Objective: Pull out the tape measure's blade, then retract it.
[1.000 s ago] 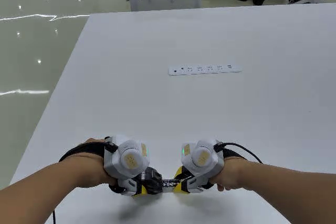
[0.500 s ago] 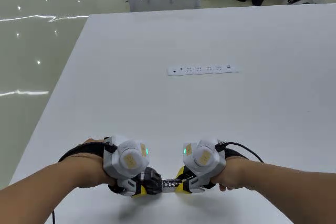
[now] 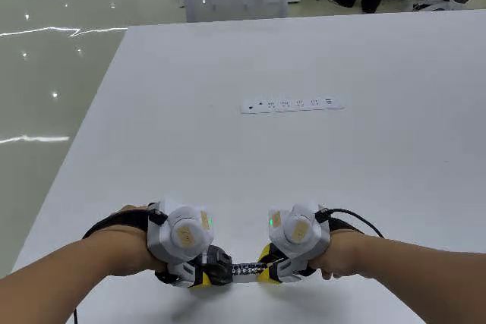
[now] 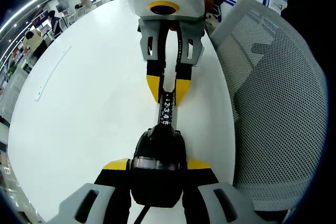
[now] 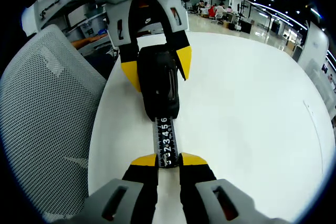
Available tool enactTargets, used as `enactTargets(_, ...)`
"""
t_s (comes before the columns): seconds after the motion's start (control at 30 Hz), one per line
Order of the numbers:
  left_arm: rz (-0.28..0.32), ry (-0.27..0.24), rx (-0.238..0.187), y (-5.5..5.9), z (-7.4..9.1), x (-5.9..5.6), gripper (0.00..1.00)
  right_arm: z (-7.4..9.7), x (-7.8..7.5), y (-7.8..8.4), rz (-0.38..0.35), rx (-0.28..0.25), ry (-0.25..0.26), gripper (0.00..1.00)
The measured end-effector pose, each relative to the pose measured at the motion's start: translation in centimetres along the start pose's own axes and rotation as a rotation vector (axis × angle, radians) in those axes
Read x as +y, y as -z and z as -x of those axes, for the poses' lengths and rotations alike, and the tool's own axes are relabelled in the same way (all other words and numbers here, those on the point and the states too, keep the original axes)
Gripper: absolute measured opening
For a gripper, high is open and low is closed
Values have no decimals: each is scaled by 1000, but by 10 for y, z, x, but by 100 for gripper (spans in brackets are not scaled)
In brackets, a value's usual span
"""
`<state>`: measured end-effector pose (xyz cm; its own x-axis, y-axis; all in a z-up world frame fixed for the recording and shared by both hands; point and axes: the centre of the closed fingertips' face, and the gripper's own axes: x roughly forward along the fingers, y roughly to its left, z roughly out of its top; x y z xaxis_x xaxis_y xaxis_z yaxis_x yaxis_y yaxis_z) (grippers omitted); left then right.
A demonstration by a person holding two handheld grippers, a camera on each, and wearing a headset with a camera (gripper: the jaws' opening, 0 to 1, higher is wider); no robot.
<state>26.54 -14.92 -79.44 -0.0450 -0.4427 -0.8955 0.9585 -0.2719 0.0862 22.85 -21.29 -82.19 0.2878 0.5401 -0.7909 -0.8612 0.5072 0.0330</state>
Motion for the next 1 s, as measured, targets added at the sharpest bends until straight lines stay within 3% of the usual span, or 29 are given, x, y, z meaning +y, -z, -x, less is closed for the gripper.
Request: enactTargets(1.0,1,-4,-1,0,1,-1,34,12,-1,16,-1,7,10,13)
